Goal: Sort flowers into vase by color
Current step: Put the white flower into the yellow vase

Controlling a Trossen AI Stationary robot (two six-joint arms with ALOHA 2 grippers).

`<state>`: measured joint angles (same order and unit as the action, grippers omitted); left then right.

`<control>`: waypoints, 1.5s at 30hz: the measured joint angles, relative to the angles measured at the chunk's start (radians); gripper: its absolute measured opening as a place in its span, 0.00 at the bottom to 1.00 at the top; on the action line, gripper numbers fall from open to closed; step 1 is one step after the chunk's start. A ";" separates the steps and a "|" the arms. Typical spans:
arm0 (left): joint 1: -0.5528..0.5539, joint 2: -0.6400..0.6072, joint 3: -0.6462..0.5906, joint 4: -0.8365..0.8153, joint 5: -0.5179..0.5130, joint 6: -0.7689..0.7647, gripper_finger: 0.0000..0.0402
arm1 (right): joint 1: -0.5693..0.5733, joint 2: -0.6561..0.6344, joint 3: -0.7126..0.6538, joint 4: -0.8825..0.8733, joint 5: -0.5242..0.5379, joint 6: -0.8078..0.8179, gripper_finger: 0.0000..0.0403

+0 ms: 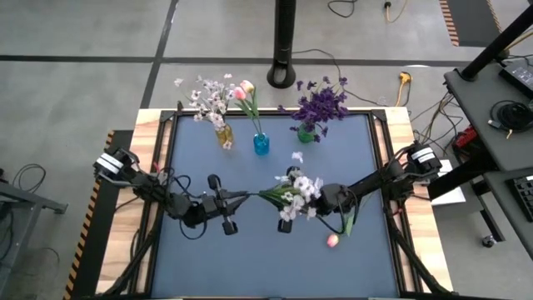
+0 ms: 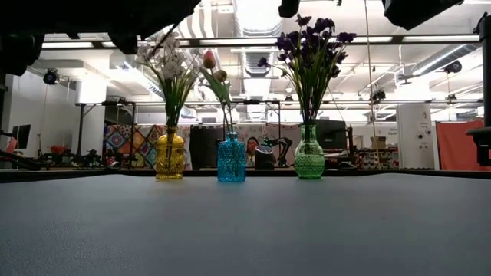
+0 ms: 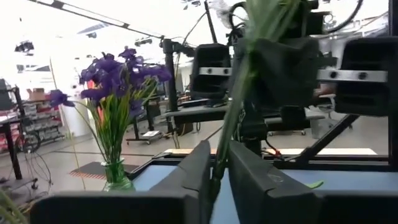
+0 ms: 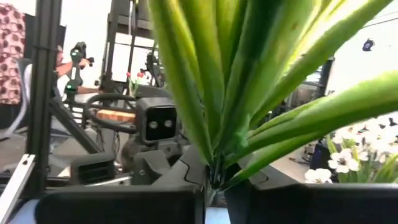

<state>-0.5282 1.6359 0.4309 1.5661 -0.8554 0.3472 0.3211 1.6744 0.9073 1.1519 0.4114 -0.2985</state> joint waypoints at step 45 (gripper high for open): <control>-0.166 -0.493 0.428 -1.996 -0.127 -0.779 0.53 | -0.120 -0.085 0.492 -1.154 0.007 0.067 0.07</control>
<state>-0.6941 1.1431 0.8585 -0.4304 -0.9827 -0.4320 0.2012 1.5892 1.3992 -0.0022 0.4179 -0.2318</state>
